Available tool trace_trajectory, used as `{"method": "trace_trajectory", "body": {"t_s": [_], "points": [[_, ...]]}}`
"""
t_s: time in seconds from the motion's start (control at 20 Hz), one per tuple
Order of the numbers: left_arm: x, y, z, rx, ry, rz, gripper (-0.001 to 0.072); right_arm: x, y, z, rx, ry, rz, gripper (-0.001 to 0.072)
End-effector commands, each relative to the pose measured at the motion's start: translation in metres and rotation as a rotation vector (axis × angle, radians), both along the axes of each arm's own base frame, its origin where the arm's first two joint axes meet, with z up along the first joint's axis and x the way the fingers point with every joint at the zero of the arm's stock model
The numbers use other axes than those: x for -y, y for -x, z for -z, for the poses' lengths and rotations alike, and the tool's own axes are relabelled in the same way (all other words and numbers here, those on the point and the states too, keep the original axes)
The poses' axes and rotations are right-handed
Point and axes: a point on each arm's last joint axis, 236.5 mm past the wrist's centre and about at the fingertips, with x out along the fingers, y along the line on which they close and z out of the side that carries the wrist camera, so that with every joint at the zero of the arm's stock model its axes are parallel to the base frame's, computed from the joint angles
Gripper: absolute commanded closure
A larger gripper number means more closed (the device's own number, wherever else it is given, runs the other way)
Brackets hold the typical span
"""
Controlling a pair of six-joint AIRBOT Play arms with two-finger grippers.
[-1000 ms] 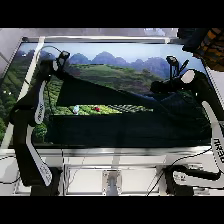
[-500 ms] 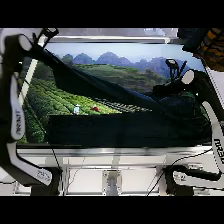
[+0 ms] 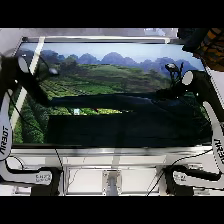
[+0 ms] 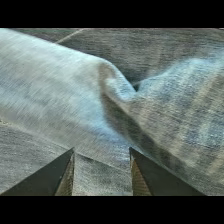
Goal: Fold the clothes and pants, and hang the long-sleeved shirts on hangers.
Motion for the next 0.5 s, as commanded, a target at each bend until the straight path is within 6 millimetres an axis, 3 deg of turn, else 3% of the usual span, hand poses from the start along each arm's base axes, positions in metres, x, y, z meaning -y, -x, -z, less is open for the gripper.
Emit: {"method": "trace_trajectory", "body": {"t_s": [0.0,0.1,0.2,0.3,0.45], "points": [[-0.028,0.071,0.047,-0.264,-0.079,-0.065,0.0676,0.005,0.005,0.001,-0.023,0.023,0.0,0.0332],[-0.033,0.08,0.054,-0.29,-0.072,-0.104,0.0525,0.005,0.006,0.001,-0.027,0.023,0.003,0.0332],[-0.038,0.081,0.053,-0.283,-0.051,-0.135,0.0297,0.006,0.007,0.002,-0.031,0.023,0.003,0.0332],[-0.047,0.073,0.053,-0.242,-0.041,-0.165,0.0271,0.006,0.007,0.002,-0.031,0.023,0.003,0.0332],[-0.075,0.013,0.06,0.062,-0.06,-0.365,0.0271,0.005,0.007,0.002,-0.032,0.021,0.012,0.0332]]}}
